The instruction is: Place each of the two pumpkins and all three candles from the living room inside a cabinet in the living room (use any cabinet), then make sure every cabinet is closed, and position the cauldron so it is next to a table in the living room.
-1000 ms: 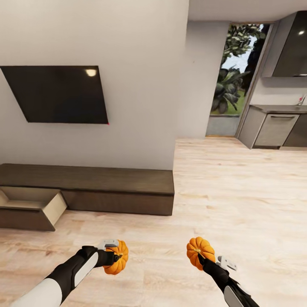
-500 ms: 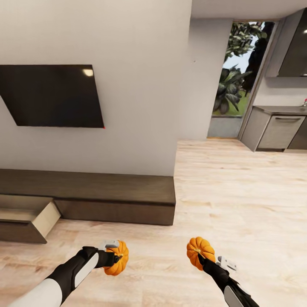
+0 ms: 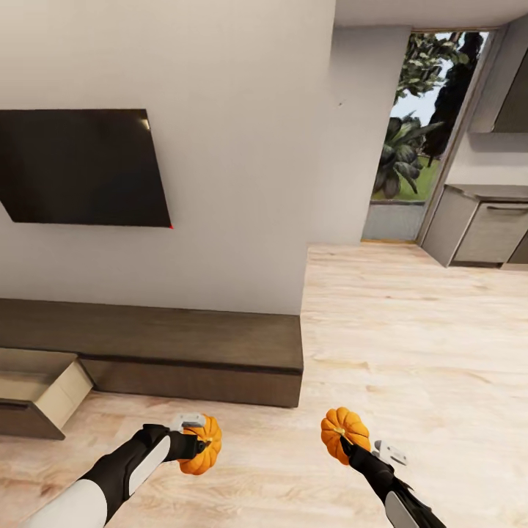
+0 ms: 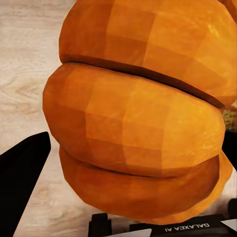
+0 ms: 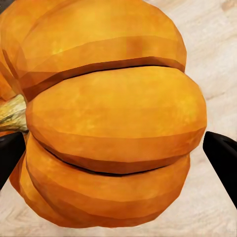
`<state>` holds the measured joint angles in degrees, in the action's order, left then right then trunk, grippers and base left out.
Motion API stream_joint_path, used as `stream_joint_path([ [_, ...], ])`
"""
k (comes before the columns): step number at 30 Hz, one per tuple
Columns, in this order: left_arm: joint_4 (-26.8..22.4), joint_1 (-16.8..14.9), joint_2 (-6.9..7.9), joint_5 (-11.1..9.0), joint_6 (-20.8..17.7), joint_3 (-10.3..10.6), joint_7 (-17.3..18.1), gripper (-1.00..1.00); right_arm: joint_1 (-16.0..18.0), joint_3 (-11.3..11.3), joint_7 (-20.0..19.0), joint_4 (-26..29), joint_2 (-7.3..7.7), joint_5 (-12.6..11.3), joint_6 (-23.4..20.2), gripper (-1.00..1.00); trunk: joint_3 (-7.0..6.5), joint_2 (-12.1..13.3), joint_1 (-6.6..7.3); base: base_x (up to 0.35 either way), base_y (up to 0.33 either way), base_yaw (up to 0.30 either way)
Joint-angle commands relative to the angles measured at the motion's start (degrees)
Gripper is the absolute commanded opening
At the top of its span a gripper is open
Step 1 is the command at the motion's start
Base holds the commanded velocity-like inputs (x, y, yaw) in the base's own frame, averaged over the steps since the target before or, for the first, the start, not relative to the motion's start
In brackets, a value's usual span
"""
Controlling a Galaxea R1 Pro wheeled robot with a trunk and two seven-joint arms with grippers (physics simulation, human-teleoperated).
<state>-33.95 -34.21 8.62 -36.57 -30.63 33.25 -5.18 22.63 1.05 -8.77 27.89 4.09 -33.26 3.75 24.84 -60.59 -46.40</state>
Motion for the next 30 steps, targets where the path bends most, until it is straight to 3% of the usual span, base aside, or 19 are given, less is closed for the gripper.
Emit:
stream_joint_path([
  [1,-0.2,-0.1,0.08,-0.5,-0.1,0.5,-0.7,-1.00,0.0,0.1,-0.2,0.0,0.02,-0.6,0.2,-1.00,0.06,0.0,-0.03,0.306,-0.088,0.102],
  [10,-0.2,-0.1,0.08,-0.5,-0.1,0.5,-0.6,-1.00,0.0,0.1,-0.3,0.0,-0.01,-0.4,0.2,-1.00,0.06,0.0,-0.03,0.228,-0.062,0.153],
  [30,-0.2,-0.1,0.14,-0.5,-0.1,1.0,-1.1,-1.00,0.0,0.1,-0.3,0.0,0.04,-0.1,0.2,-1.00,0.06,0.0,-0.03,0.006,-0.001,0.285],
])
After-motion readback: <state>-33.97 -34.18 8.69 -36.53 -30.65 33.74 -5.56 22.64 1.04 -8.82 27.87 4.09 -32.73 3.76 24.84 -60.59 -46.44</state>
